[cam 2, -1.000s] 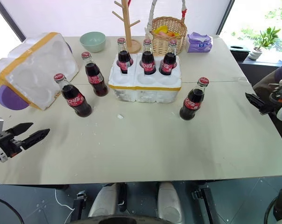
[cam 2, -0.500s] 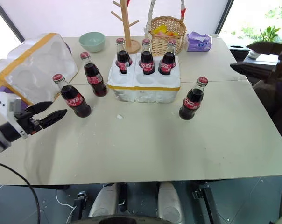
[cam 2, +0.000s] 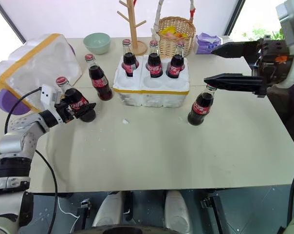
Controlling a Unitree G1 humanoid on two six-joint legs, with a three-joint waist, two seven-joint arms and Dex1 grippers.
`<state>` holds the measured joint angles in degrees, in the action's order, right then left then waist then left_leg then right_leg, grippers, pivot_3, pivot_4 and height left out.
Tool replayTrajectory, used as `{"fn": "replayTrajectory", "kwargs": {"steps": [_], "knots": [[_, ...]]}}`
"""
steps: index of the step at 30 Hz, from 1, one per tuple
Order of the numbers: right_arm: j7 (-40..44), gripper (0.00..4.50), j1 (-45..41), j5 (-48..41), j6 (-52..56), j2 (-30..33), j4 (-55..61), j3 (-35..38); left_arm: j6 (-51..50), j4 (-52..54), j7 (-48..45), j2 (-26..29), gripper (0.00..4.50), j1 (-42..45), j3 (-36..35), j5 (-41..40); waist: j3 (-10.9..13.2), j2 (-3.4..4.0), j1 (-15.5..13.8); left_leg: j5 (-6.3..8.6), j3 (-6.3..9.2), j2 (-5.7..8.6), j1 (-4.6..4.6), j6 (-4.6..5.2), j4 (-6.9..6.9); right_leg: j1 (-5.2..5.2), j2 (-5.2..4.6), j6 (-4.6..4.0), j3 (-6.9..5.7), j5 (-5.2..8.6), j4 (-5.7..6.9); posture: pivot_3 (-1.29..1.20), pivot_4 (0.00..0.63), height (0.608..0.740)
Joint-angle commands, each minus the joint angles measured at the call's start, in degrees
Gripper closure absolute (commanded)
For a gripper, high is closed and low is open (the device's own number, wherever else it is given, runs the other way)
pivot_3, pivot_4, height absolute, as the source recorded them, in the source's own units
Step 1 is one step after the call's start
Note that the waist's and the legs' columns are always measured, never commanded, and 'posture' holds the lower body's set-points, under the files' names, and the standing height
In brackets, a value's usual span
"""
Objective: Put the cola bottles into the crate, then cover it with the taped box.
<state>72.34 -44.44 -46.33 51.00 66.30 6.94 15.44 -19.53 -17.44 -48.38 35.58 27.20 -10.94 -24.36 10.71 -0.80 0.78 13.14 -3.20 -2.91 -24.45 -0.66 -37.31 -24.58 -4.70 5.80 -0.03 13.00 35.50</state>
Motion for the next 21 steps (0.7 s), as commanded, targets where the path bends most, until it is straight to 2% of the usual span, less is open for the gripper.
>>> {"fn": "replayTrajectory", "kwargs": {"steps": [1,2,6,9,11,13,16,21], "knots": [[-1.82,0.00,-0.28,-1.60,0.02,0.05,1.96,2.71,0.47,1.58,-2.67,1.03,1.29,0.36,-1.04,-1.14,0.00,0.00,-0.02,0.00,0.00,0.00,0.01,0.00,0.01,0.00,0.00,0.01,0.00,0.00,0.02,0.00,0.150,0.740],[-2.22,0.00,-0.08,-1.62,0.04,-0.02,2.11,2.78,-0.60,2.22,-3.31,1.51,1.66,0.13,-1.23,-1.57,0.00,0.00,-0.06,0.00,0.00,0.00,0.01,0.00,0.01,-0.01,0.00,0.01,0.00,-0.01,0.03,0.00,0.150,0.740],[-3.06,0.00,0.98,-1.74,-0.15,-0.03,2.69,3.02,-6.69,7.04,-7.77,4.56,1.60,-1.76,-1.19,-4.70,0.00,-0.01,0.07,0.00,0.00,-0.01,-0.01,0.00,0.01,-0.01,0.00,0.01,0.00,0.00,0.01,0.00,0.150,0.740],[-4.29,0.00,1.78,-1.36,-0.20,-0.20,2.85,2.77,-18.75,19.30,-16.02,10.46,1.60,-3.50,-0.40,-14.17,0.09,-0.13,0.19,0.00,-0.01,-0.03,-0.04,0.00,0.08,-0.09,0.01,-0.01,0.00,0.01,0.00,0.00,0.150,0.740],[-5.19,0.00,1.88,-1.17,-0.42,-0.56,2.75,2.43,-23.60,22.23,-15.60,10.13,1.60,0.30,-0.22,-18.10,0.14,-0.13,-0.45,0.00,-0.01,-0.03,-0.06,0.00,0.07,-0.12,0.00,-0.09,0.00,0.05,0.04,0.00,0.150,0.740],[-6.12,0.00,2.23,-0.61,-0.84,-0.97,2.76,2.00,-27.07,22.65,-13.10,7.06,1.60,6.22,-0.09,-21.11,0.16,-0.17,-1.54,-0.03,0.10,-0.02,-0.13,-0.04,-0.06,-0.09,0.01,-0.19,-0.06,0.11,0.07,0.00,0.150,0.740],[-7.35,0.00,2.73,0.41,-1.88,-1.66,3.10,1.67,-28.78,21.58,-8.68,0.88,1.60,13.90,1.05,-22.33,0.16,-0.19,-1.68,-0.03,0.16,0.00,-0.14,-0.04,-0.38,0.13,0.01,-0.19,-0.09,0.11,0.04,0.00,0.150,0.740],[-9.91,0.00,3.28,1.28,-2.71,-2.76,3.76,1.57,-20.70,10.41,0.12,-14.16,1.60,28.71,6.55,-14.07,0.19,-0.24,-1.61,0.02,0.19,0.08,-0.31,0.07,-0.73,0.20,0.00,0.18,-0.05,-0.09,0.01,0.00,0.150,0.740]]}}
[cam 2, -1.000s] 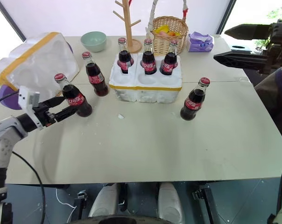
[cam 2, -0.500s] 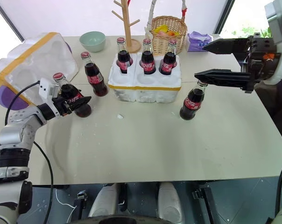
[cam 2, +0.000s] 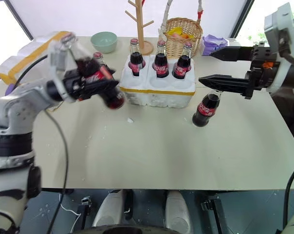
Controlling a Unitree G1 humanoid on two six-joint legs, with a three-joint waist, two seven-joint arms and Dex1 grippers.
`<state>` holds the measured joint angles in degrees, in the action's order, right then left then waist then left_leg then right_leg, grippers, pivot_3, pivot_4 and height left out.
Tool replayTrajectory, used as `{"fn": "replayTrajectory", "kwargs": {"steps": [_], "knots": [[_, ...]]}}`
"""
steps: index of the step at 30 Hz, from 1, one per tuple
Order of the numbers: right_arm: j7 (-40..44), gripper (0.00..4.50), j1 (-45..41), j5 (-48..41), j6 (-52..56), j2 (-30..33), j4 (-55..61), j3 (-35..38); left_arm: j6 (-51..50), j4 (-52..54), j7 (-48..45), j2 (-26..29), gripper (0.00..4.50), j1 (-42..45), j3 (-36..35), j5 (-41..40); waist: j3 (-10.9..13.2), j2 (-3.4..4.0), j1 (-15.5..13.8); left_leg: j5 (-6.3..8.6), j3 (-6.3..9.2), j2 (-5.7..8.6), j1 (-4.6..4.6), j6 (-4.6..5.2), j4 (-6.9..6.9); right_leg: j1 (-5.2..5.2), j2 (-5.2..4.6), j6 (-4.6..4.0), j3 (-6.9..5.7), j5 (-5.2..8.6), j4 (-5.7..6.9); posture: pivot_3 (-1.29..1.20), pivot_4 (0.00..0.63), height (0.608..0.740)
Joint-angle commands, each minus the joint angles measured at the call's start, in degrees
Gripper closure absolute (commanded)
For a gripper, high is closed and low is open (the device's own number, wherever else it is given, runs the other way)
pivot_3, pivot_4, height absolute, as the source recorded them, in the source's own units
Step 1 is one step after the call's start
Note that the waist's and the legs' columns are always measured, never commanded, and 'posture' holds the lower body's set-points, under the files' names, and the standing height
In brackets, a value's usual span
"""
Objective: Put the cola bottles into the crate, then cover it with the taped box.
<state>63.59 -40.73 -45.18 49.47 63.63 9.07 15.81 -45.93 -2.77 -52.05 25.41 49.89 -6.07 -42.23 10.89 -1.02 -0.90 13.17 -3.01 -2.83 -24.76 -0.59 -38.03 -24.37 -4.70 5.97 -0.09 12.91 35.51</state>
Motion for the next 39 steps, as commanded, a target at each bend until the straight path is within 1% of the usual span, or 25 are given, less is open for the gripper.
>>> {"fn": "replayTrajectory", "kwargs": {"steps": [1,5,9,13,17,22,24,25,26,28,30,31,33,34,35,36,37,39], "knots": [[-1.44,0.00,0.07,0.30,-1.26,-0.04,2.04,1.30,8.68,-7.98,5.08,-6.33,1.60,8.55,2.65,6.27,0.01,-0.03,0.13,0.00,0.01,0.00,-0.03,0.00,-0.02,-0.01,0.01,0.03,0.00,-0.02,-0.02,0.00,0.150,0.740],[-2.33,0.00,3.16,0.62,-1.27,0.79,4.29,2.57,18.79,-25.46,9.82,-13.33,1.60,18.29,4.91,14.57,0.02,-0.02,0.52,0.01,0.02,0.00,-0.08,0.04,0.01,-0.13,0.07,0.06,0.01,-0.03,-0.01,0.00,0.150,0.740],[-3.65,0.00,5.06,0.41,-0.85,1.31,5.60,4.57,27.25,-38.31,9.16,-16.20,1.60,23.78,7.09,21.09,0.03,0.00,0.66,0.05,0.03,-0.01,-0.11,0.11,0.12,-0.27,0.10,0.10,0.01,-0.03,0.05,0.00,0.150,0.740],[-4.68,0.00,7.58,0.34,-0.37,1.48,7.13,6.50,31.20,-47.02,8.56,-17.82,1.60,26.71,8.24,25.58,0.03,0.01,0.34,0.08,0.03,-0.01,-0.34,0.16,0.11,-0.46,0.10,0.11,0.01,-0.03,0.04,0.00,0.150,0.740],[-6.07,0.00,9.61,0.16,-0.03,1.10,8.14,7.90,33.24,-52.04,7.02,-19.34,1.60,27.90,9.27,28.87,0.03,0.00,0.13,0.08,0.02,0.00,-0.71,0.15,-0.06,-0.73,0.06,0.15,0.01,-0.06,0.06,0.00,0.150,0.740],[-7.36,0.00,9.73,0.32,-0.69,0.37,7.96,7.19,35.98,-61.43,13.62,-22.12,1.60,29.01,9.22,33.67,0.03,0.00,0.14,0.08,0.02,0.02,-0.70,0.16,-0.08,-0.72,0.04,0.19,0.01,-0.08,0.04,0.00,0.150,0.740],[-7.95,0.00,9.02,0.52,-0.93,-0.03,7.30,6.45,36.73,-63.38,14.92,-22.62,0.58,28.92,8.65,34.45,0.03,0.00,0.32,0.08,0.03,0.01,-0.69,0.16,-0.08,-0.72,0.04,0.19,0.01,-0.08,0.06,0.00,0.150,0.740],[-8.20,0.00,8.62,0.66,-1.03,-0.21,6.93,6.06,37.08,-63.52,14.80,-22.62,0.30,28.73,8.50,34.66,0.03,0.01,0.30,0.08,0.03,0.01,-0.67,0.16,-0.08,-0.72,0.05,0.19,0.02,-0.08,0.08,0.00,0.150,0.740],[-8.36,0.00,8.29,0.80,-1.17,-0.35,6.59,5.72,37.01,-63.02,14.23,-22.36,0.12,28.38,8.43,34.74,0.02,0.01,0.29,0.08,0.03,0.01,-0.65,0.16,-0.07,-0.72,0.05,0.19,0.02,-0.08,0.10,0.00,0.150,0.740],[-8.54,0.00,7.79,1.06,-1.38,-0.57,6.08,5.15,36.74,-60.80,12.31,-21.37,0.12,27.41,8.05,34.37,0.02,0.02,0.26,0.08,0.03,0.01,-0.62,0.16,-0.08,-0.73,0.05,0.19,0.02,-0.08,0.20,0.00,0.150,0.740],[-8.66,0.00,7.53,1.19,-1.53,-0.90,5.69,4.78,34.93,-52.22,6.24,-18.79,0.12,23.87,6.75,31.17,0.02,0.02,0.44,0.08,0.03,0.01,-0.61,0.16,-0.07,-0.74,0.05,0.18,0.01,-0.08,0.24,0.00,0.150,0.740],[-8.67,0.00,7.66,1.12,-1.56,-0.97,5.63,4.88,33.24,-46.34,3.39,-17.51,0.12,21.38,6.32,29.37,0.02,0.02,0.53,0.08,0.03,0.00,-0.61,0.16,-0.07,-0.76,0.05,0.18,0.02,-0.08,0.29,0.00,0.150,0.740],[-8.83,0.00,7.91,1.17,-1.75,-1.29,5.57,4.83,27.15,-30.32,-2.51,-13.78,0.12,14.34,5.07,23.59,0.02,0.03,0.72,0.07,0.01,-0.01,-0.61,0.14,-0.06,-0.85,0.05,0.17,0.05,-0.07,0.43,0.00,0.150,0.740],[-9.05,0.00,8.03,1.10,-1.76,-1.60,5.59,4.81,22.17,-20.93,-4.83,-10.89,0.12,9.91,3.53,19.10,0.01,0.04,0.81,0.04,0.02,-0.02,-0.61,0.10,-0.06,-0.88,0.05,0.16,0.06,-0.06,0.53,0.00,0.150,0.740],[-9.11,0.00,8.22,1.04,-1.79,-1.75,5.60,4.92,18.39,-14.40,-5.74,-8.98,0.12,6.85,2.50,15.95,0.02,0.05,1.18,0.04,0.03,-0.03,-0.61,0.09,-0.04,-0.90,0.06,0.16,0.06,-0.06,0.55,0.00,0.150,0.740],[-9.33,0.00,8.38,0.86,-1.72,-2.06,5.71,4.97,13.59,-7.44,-6.69,-5.81,0.12,2.82,0.60,11.82,0.02,0.05,1.28,0.03,0.07,-0.06,-0.60,0.08,-0.02,-0.92,0.07,0.14,0.07,-0.05,0.60,0.00,0.150,0.740],[-9.53,0.00,8.53,0.76,-1.73,-2.34,5.82,4.93,9.19,-1.96,-7.51,-2.47,0.12,-0.97,-1.36,8.20,0.02,0.05,1.40,0.01,0.09,-0.06,-0.60,0.05,-0.03,-0.91,0.07,0.14,0.06,-0.05,0.64,0.00,0.150,0.740],[-9.78,0.00,8.78,0.74,-1.83,-2.71,5.97,4.82,4.28,4.51,-7.65,2.06,0.12,-6.20,-3.91,4.05,0.01,0.07,1.78,-0.03,0.10,-0.06,-0.57,0.00,-0.05,-0.89,0.07,0.14,0.06,-0.05,0.65,0.00,0.150,0.740]]}}
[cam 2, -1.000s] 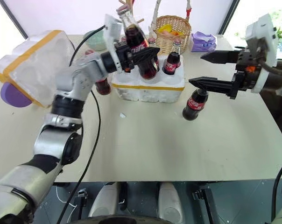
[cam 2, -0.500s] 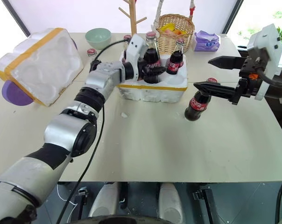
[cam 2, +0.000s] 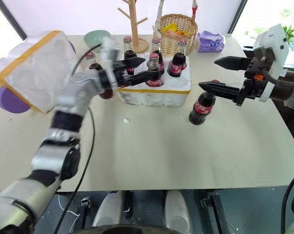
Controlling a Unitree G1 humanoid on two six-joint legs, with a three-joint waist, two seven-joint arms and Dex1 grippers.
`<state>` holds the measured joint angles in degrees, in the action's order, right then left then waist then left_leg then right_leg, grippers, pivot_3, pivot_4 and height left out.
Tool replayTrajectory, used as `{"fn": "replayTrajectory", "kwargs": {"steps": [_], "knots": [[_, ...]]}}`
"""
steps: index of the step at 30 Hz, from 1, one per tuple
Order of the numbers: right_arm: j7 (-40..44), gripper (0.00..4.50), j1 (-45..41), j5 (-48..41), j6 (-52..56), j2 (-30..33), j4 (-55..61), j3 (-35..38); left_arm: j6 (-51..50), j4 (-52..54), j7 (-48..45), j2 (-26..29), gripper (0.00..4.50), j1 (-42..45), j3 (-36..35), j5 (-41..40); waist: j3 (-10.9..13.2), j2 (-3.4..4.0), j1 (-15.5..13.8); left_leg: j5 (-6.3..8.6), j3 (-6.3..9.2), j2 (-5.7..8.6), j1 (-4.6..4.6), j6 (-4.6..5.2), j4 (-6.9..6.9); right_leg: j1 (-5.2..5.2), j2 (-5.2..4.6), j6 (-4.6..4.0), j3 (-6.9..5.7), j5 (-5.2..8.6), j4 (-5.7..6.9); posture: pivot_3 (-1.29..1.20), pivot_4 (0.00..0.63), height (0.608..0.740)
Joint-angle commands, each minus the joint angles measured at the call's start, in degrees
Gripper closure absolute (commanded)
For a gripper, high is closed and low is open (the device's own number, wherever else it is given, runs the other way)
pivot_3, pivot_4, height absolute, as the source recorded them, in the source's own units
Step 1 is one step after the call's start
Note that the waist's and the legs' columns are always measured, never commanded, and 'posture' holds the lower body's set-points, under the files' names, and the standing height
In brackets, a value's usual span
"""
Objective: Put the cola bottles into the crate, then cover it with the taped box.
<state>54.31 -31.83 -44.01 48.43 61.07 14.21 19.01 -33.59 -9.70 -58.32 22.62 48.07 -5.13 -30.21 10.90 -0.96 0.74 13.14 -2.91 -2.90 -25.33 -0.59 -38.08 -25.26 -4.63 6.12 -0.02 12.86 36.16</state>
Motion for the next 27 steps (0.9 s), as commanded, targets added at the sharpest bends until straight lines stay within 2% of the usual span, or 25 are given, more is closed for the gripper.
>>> {"fn": "replayTrajectory", "kwargs": {"steps": [1,4,8,11,18,27], "knots": [[-0.43,0.00,0.06,-0.43,-0.87,-0.13,0.80,1.74,-9.24,13.07,-0.64,5.74,0.12,-5.49,-5.23,-9.17,-0.01,0.01,0.06,0.00,-0.01,0.00,0.03,0.00,-0.01,0.04,-0.01,0.00,0.01,0.00,0.01,0.00,0.150,0.740],[-0.57,0.00,0.13,-0.60,-0.87,-0.38,0.77,1.55,-10.22,13.53,3.35,9.11,0.12,-9.16,-8.05,-8.44,-0.01,0.00,-1.25,-0.03,0.08,0.02,0.07,-0.05,-0.17,0.24,-0.02,-0.05,-0.09,0.02,-0.04,0.00,0.150,0.740],[-0.73,0.00,-0.88,-0.57,-0.66,-0.74,0.31,0.81,-0.58,2.15,14.63,10.99,0.12,-9.66,-7.48,3.58,-0.02,-0.01,-1.47,-0.03,0.02,0.06,0.38,-0.05,-0.18,0.62,-0.07,-0.25,-0.07,0.13,-0.22,0.00,0.150,0.740],[-0.99,0.00,-1.30,-0.53,-0.57,-0.93,0.12,0.58,3.30,-2.49,18.25,10.47,0.12,-8.54,-5.70,7.89,-0.01,-0.02,-1.43,-0.03,0.02,0.06,0.41,-0.05,-0.15,0.62,-0.06,-0.24,-0.07,0.12,-0.20,0.00,0.150,0.740],[-2.03,0.00,-0.38,-1.55,0.39,-1.19,1.46,1.78,8.59,-9.74,17.01,7.83,0.12,-4.95,-2.66,10.69,-0.01,-0.03,-1.45,-0.02,0.02,0.06,0.40,-0.03,-0.11,0.61,-0.06,-0.07,-0.09,0.03,-0.19,0.00,0.150,0.740],[-2.52,0.00,0.33,-2.12,0.60,-0.72,1.96,2.58,19.92,-33.52,18.20,4.37,0.12,7.29,-1.07,16.60,0.00,-0.04,-1.39,-0.01,0.01,0.06,0.41,-0.02,-0.10,0.59,-0.04,-0.03,-0.09,0.01,-0.17,0.00,0.150,0.740]]}}
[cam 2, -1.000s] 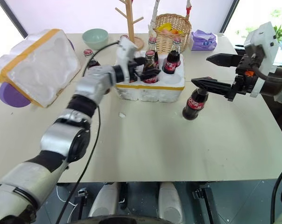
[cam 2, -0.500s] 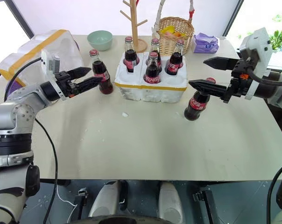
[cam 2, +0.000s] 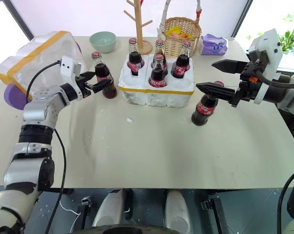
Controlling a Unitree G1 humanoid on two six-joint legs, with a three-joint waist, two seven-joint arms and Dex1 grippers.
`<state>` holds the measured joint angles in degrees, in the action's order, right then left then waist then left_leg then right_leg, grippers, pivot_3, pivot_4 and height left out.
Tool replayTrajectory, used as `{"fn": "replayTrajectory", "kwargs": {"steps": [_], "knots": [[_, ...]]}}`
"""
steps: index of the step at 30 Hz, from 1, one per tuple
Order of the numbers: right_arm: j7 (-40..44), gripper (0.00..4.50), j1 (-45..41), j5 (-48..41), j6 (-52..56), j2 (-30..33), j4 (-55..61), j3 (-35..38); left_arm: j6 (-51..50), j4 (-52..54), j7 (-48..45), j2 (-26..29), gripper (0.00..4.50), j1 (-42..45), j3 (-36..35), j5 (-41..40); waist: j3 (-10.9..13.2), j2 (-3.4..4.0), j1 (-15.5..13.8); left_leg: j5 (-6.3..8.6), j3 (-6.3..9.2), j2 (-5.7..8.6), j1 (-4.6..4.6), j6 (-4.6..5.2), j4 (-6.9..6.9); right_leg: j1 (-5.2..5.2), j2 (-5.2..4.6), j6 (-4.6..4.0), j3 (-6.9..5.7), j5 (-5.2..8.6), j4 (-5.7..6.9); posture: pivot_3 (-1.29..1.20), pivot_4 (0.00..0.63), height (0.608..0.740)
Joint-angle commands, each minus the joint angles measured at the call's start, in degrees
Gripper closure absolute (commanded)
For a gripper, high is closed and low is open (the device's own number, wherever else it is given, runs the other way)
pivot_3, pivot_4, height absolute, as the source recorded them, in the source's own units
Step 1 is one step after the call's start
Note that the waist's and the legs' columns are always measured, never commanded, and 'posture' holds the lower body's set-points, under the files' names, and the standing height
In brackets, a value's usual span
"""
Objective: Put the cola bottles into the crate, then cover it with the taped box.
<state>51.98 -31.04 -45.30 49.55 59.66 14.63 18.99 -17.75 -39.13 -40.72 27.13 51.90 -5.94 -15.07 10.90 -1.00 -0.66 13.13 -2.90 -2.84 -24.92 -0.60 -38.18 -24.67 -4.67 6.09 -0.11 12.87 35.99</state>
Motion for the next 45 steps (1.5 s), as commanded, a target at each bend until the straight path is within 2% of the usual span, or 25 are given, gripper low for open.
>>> {"fn": "replayTrajectory", "kwargs": {"steps": [1,6,8,11,17,22,25,30,35,45], "knots": [[-0.19,0.00,-0.39,-0.89,-0.49,0.76,1.58,2.72,5.20,-6.01,0.74,-0.43,0.12,4.41,-0.11,2.06,0.00,0.00,-0.02,0.00,0.00,0.00,0.00,0.00,0.01,0.00,0.00,0.01,0.00,0.00,0.00,0.00,0.150,0.740],[-0.08,0.00,0.09,-0.99,-0.39,0.96,2.06,2.89,10.07,-14.14,-0.84,-1.65,0.12,7.82,1.11,4.71,0.00,0.00,0.00,0.00,-0.01,0.00,0.00,0.00,0.01,-0.01,0.00,0.02,0.00,-0.01,0.00,0.00,0.150,0.740],[0.51,0.00,0.62,-1.74,0.55,1.46,2.36,3.14,10.88,-15.74,-2.06,-1.73,0.66,8.36,0.94,4.95,0.00,0.00,-0.02,0.00,-0.01,0.00,0.00,0.00,0.01,-0.01,0.00,0.01,0.00,-0.01,0.00,0.00,0.150,0.740],[1.31,0.00,0.72,-3.22,1.59,2.22,2.80,3.65,10.05,-15.43,-4.92,-0.62,1.80,8.11,1.14,5.27,0.00,-0.01,0.01,0.00,-0.01,-0.01,-0.01,0.00,0.01,-0.01,0.00,0.01,0.00,-0.01,0.00,0.00,0.150,0.740],[1.74,0.00,0.63,-3.47,1.08,3.25,3.72,3.90,2.02,-6.34,-15.77,4.70,1.77,7.06,1.16,2.63,0.02,-0.02,0.34,0.00,-0.01,-0.02,-0.10,0.00,0.06,-0.16,0.01,0.01,0.00,0.00,0.03,0.00,0.150,0.740],[2.59,0.00,1.48,-3.95,0.92,3.69,4.42,4.28,-12.91,7.00,-29.31,9.56,1.77,8.43,0.74,-5.41,0.05,-0.06,0.07,-0.01,0.00,-0.03,-0.56,-0.01,0.01,-0.63,0.01,0.02,0.00,-0.02,0.12,0.00,0.150,0.740],[2.25,0.00,1.46,-3.50,0.57,3.41,4.36,4.02,-14.81,7.69,-30.33,9.25,1.77,11.54,0.44,-6.69,0.05,-0.06,-0.45,-0.01,0.00,-0.02,-0.58,-0.01,0.01,-0.61,0.01,0.03,-0.01,-0.01,0.12,0.00,0.150,0.740],[0.60,0.00,1.20,-3.11,0.25,2.33,4.14,3.70,-6.49,-6.19,-23.45,1.26,1.77,22.05,1.36,-2.97,0.05,-0.08,-0.87,-0.01,0.01,0.03,-0.53,-0.01,-0.11,-0.45,-0.01,0.03,-0.02,-0.01,0.07,0.00,0.150,0.740],[-1.11,0.00,2.44,-3.51,0.56,1.75,5.19,4.55,1.19,-17.99,-20.21,-3.92,1.77,27.10,2.44,0.86,0.05,-0.08,-0.02,0.00,0.00,0.03,-0.49,0.01,-0.04,-0.49,0.01,0.05,0.00,-0.02,0.08,0.00,0.150,0.740],[-4.44,0.00,6.53,-2.66,-0.11,1.04,5.90,6.76,9.81,-26.02,-20.66,-5.04,1.77,27.06,7.62,9.95,0.04,-0.07,-0.03,0.00,0.00,0.00,-0.50,0.02,-0.05,-0.52,0.04,0.04,0.01,-0.02,0.09,0.00,0.150,0.740]]}}
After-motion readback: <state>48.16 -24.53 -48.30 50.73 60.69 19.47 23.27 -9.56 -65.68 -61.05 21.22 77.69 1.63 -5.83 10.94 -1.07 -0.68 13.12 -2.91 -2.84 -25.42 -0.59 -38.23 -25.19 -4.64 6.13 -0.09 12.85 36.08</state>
